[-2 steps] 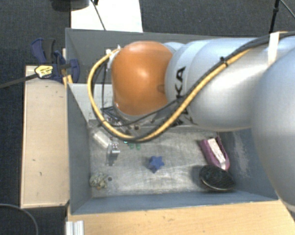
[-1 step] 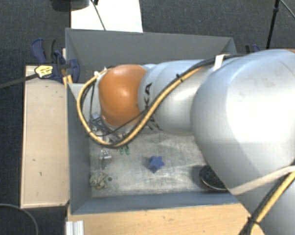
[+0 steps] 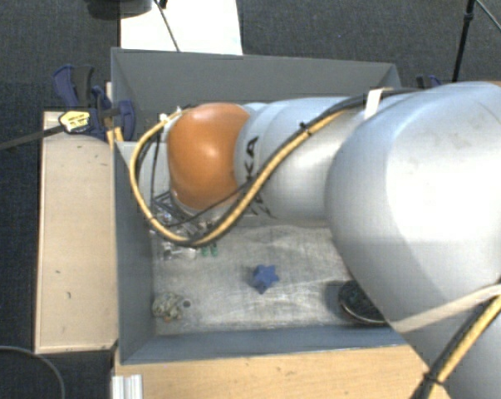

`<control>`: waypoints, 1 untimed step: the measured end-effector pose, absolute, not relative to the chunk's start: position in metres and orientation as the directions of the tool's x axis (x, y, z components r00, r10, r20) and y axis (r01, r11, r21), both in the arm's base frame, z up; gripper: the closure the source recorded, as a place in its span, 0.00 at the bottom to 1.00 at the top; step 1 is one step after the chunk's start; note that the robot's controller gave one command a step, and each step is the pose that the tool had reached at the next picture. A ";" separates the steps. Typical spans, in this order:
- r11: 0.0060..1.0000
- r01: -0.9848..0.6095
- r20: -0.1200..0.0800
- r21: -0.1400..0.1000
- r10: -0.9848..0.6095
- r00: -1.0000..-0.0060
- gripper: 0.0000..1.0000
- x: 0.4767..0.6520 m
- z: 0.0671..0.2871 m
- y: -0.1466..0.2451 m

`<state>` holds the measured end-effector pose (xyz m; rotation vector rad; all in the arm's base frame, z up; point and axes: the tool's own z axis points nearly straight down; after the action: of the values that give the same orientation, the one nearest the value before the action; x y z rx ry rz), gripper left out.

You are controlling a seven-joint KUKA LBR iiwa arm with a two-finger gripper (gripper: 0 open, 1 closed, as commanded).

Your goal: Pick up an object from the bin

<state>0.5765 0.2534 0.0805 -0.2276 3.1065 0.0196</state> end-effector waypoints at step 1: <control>0.990 -0.142 -0.008 0.004 -0.142 -0.990 0.00 0.571 0.073 0.250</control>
Offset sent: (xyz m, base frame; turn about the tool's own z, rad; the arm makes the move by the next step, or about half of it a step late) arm 0.0000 0.0000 0.0000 0.0000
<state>0.5713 0.2502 0.0729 -0.2238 3.1255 0.0066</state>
